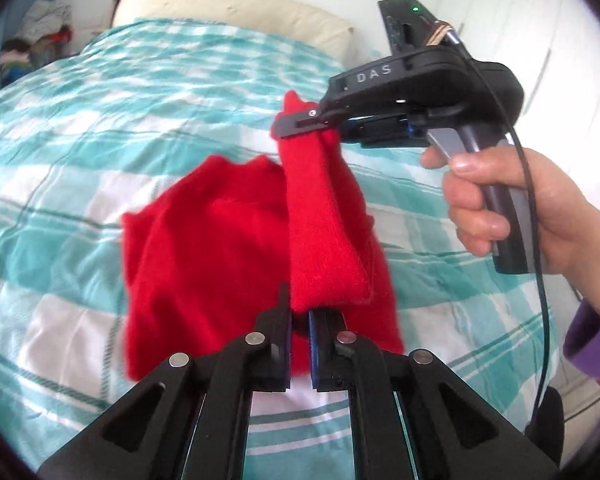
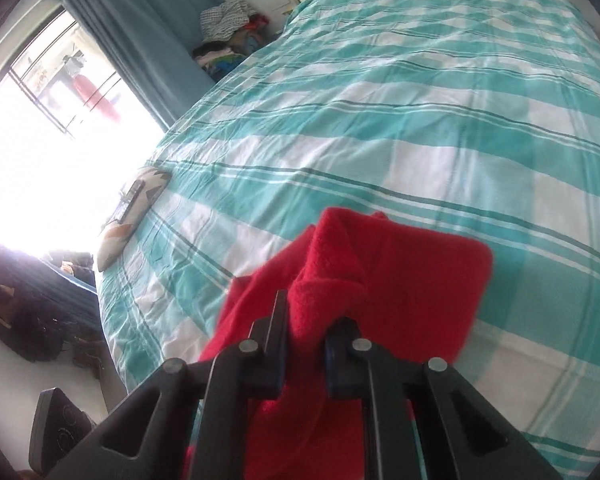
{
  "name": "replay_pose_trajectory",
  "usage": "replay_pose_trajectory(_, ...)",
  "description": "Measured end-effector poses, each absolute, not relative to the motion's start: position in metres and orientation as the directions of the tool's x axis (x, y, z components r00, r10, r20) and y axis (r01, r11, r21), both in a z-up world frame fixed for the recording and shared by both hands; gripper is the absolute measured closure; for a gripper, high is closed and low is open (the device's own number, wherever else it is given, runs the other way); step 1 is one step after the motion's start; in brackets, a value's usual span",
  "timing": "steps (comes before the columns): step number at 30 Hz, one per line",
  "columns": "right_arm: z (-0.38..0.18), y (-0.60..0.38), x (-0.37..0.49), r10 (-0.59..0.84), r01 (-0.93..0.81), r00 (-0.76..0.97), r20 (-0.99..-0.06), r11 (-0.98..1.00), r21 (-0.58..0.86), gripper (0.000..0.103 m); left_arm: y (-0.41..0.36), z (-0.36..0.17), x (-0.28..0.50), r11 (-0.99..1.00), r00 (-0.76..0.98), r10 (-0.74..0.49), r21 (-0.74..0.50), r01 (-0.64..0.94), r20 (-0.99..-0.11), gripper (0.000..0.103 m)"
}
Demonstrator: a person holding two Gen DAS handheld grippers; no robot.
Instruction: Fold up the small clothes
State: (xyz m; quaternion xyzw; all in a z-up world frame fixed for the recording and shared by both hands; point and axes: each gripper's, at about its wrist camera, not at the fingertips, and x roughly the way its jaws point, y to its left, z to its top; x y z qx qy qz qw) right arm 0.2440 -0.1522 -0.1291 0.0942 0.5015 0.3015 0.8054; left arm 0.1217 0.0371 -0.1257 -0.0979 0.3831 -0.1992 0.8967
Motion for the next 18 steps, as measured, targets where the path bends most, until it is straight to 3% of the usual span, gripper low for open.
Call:
replay_pose_trajectory(5,-0.166,-0.084,0.259,0.574,-0.402,0.281,-0.769,0.798,0.449,0.088,0.07,-0.152,0.127,0.929,0.616,-0.357,-0.333,0.159,-0.702,0.094)
replay_pose_trajectory(7,-0.18,-0.07,0.263,0.62,-0.372,0.261,-0.74,0.772,0.516,0.075,0.069,-0.162,0.127,0.948,0.612,-0.301,-0.301,0.106,-0.731,0.068)
replay_pose_trajectory(10,-0.19,-0.068,0.265,0.708,-0.311,0.239,-0.664,0.704,0.638,0.057,0.079,-0.163,0.121,0.952,0.612,-0.267,-0.302,0.048,-0.744,0.041)
replay_pose_trajectory(13,-0.172,-0.092,0.253,0.746,-0.335,0.292,-0.598,0.666,0.667,0.056,0.089,-0.153,0.112,0.936,0.631,-0.302,-0.347,0.056,-0.714,0.031)
replay_pose_trajectory(15,-0.157,-0.115,0.241,0.718,-0.36,0.338,-0.609,0.696,0.621,0.049,0.091,-0.147,0.112,0.922,0.638,-0.339,-0.381,0.077,-0.692,0.026)
replay_pose_trajectory(18,-0.139,-0.146,0.216,0.681,-0.404,0.378,-0.627,0.731,0.55,0.048,0.083,-0.141,0.124,0.908,0.633,-0.378,-0.404,0.111,-0.676,0.025)
